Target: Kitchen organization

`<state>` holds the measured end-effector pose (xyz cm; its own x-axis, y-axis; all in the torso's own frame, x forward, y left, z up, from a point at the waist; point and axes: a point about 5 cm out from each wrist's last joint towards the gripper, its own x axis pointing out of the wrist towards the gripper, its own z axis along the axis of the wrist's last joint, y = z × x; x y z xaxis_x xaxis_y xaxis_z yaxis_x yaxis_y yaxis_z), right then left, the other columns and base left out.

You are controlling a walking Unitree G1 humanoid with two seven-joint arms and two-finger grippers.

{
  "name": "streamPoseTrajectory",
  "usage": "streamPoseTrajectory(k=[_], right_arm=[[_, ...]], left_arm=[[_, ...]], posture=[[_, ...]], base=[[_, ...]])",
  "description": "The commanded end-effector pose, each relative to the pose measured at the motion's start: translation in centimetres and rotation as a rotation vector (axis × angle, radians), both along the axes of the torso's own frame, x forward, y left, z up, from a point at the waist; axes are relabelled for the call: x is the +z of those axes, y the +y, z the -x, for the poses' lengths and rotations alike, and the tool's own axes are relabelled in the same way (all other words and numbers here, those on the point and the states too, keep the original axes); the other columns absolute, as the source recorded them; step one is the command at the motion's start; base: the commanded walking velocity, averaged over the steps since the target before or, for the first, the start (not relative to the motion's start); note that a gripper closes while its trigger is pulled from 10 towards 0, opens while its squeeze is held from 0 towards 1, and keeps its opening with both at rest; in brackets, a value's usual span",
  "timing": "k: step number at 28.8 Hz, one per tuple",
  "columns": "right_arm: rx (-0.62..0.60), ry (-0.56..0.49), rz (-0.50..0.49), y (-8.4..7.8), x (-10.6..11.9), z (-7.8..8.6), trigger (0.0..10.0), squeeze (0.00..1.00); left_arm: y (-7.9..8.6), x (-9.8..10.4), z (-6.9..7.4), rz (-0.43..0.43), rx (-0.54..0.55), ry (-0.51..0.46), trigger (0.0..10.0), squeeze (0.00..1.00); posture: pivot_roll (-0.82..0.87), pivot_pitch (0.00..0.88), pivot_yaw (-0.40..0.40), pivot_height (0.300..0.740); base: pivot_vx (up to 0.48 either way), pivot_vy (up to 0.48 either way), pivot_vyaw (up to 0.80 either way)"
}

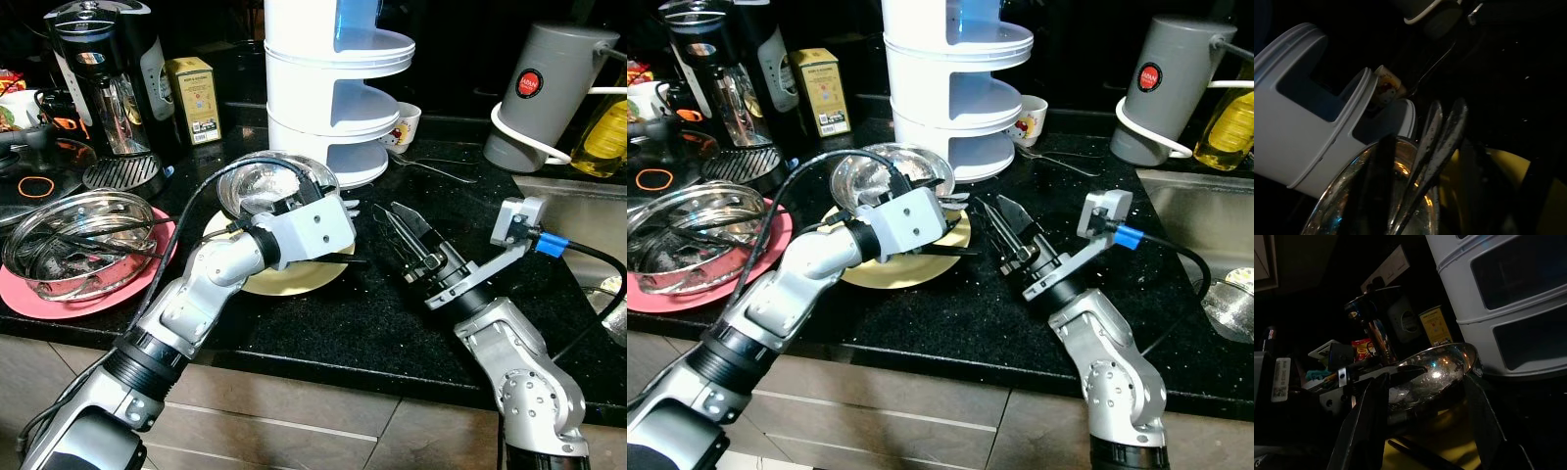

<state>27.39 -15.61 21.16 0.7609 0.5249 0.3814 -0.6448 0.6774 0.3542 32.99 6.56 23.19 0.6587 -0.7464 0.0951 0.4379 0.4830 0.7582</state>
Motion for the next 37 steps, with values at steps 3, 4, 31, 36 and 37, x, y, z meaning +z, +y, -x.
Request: streamPoseTrajectory(k=[3, 4, 31, 36, 37], right_arm=[[-0.001, 0.001, 0.008, -0.1, 0.1, 0.2, 10.0, 0.00], [-0.001, 0.001, 0.008, -0.1, 0.1, 0.2, 10.0, 0.00], [0.013, -0.007, 0.004, 0.4, 0.1, -0.4, 10.0, 0.00], [-0.007, -0.009, 0.003, 0.5, 0.2, -0.6, 10.0, 0.00], [-0.008, -0.010, 0.002, 0.5, 0.2, -0.6, 10.0, 0.00]], left_arm=[[0.1, 0.3, -0.2, 0.008, 0.014, -0.020, 0.0, 0.00], [0.1, 0.4, -0.2, 0.012, 0.015, -0.021, 0.0, 0.00], [3.9, 8.3, 1.2, 0.420, 0.128, -0.165, 0.0, 0.00], [5.7, 10.0, 2.1, 0.651, 0.125, -0.134, 0.0, 0.00], [5.9, 10.1, 2.3, 0.688, 0.117, -0.123, 0.0, 0.00]], posture=[[-0.12, 0.000, -0.014, 0.740], [-0.12, 0.000, -0.014, 0.740], [-0.10, 0.000, -0.021, 0.740], [-0.09, 0.000, -0.021, 0.740], [-0.09, 0.000, -0.021, 0.740]], base=[[0.000, 0.000, 0.00], [0.000, 0.000, 0.00], [0.000, 0.000, 0.00], [0.000, 0.000, 0.00], [0.000, 0.000, 0.00]])
